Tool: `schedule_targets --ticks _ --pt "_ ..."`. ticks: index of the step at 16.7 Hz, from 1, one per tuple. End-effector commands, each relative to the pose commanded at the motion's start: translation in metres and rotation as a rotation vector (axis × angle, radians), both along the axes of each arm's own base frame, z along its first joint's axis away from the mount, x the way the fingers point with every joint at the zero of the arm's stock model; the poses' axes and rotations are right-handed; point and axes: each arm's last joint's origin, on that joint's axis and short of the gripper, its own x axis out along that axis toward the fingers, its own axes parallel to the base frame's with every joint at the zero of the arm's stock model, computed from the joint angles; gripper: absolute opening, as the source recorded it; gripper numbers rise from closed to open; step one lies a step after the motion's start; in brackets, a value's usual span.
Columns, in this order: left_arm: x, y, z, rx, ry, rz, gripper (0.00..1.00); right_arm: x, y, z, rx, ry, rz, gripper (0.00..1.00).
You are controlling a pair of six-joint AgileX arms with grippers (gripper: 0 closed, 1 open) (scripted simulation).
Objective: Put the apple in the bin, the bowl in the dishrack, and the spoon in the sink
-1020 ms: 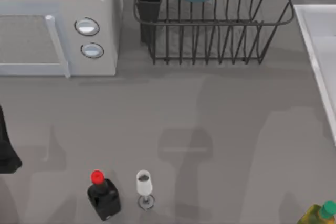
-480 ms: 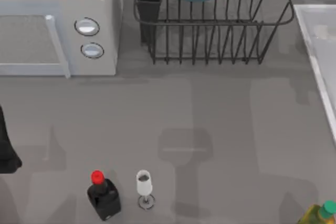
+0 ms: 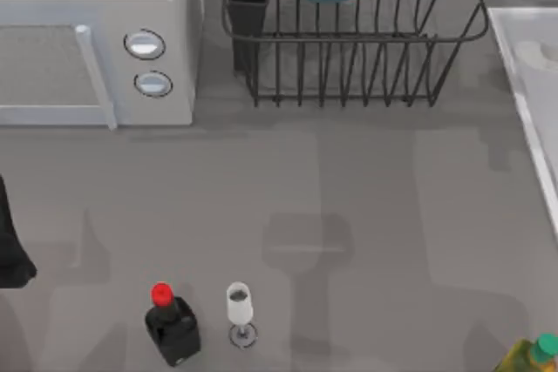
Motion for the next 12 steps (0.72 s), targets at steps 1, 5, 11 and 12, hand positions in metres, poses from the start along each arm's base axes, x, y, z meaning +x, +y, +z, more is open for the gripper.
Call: schedule_targets --ticks 1,5,11,12 --pt "0.0 0.0 0.0 0.0 0.0 0.0 1.0 0.0 0.0 0.0 -0.001 -0.004 -0.001 0.0" --pt "0.0 0.0 0.0 0.0 0.0 0.0 1.0 0.003 0.0 -0.012 0.003 0.01 0.0 0.0" --pt "0.0 0.0 0.0 0.0 0.0 0.0 1.0 0.004 0.001 -0.023 -0.001 0.004 0.002 0.0" --pt "0.0 0.0 0.0 0.0 0.0 0.0 1.0 0.004 0.001 -0.026 0.001 0.006 0.004 0.0"
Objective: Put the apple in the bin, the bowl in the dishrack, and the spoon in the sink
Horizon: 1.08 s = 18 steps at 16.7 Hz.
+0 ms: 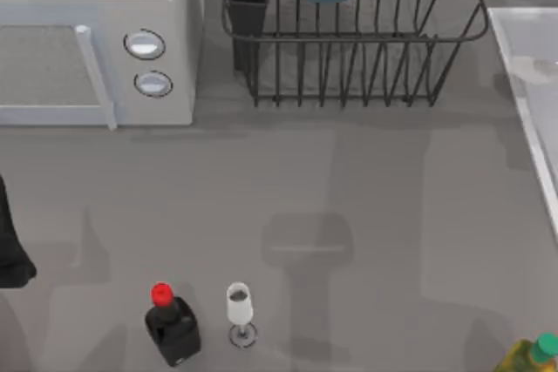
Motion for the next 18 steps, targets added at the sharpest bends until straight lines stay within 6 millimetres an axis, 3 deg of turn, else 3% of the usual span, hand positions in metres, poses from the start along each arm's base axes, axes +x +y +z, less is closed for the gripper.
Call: schedule_targets --ticks 7,12,18 --pt "0.0 0.0 0.0 0.0 0.0 0.0 1.0 -0.002 0.001 -0.017 -0.001 -0.001 0.002 0.0" --pt "0.0 0.0 0.0 0.0 0.0 0.0 1.0 -0.002 0.001 -0.017 -0.001 -0.001 0.004 0.0" --pt "0.0 0.0 0.0 0.0 0.0 0.0 1.0 -0.002 0.001 -0.017 -0.001 -0.001 0.004 0.45"
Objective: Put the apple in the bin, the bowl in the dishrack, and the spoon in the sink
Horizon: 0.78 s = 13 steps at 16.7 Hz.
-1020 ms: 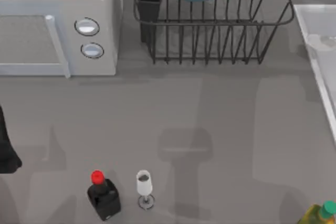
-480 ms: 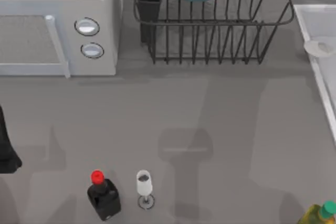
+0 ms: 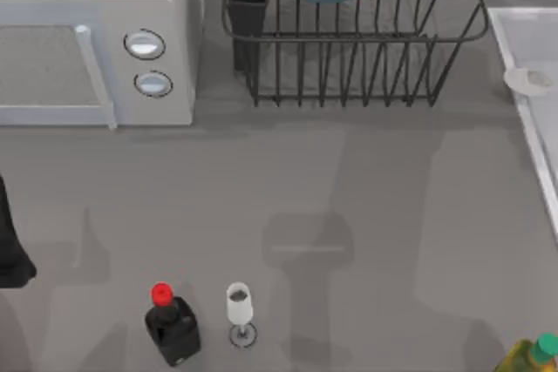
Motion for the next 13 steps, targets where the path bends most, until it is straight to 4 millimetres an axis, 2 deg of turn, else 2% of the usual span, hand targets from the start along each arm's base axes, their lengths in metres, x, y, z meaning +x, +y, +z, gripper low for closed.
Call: schedule_targets --ticks 7,13 --pt "0.0 0.0 0.0 0.0 0.0 0.0 1.0 0.0 0.0 0.0 0.0 0.0 0.0 0.98" --pt "0.0 0.0 0.0 0.0 0.0 0.0 1.0 0.0 0.0 0.0 0.0 0.0 0.0 1.0"
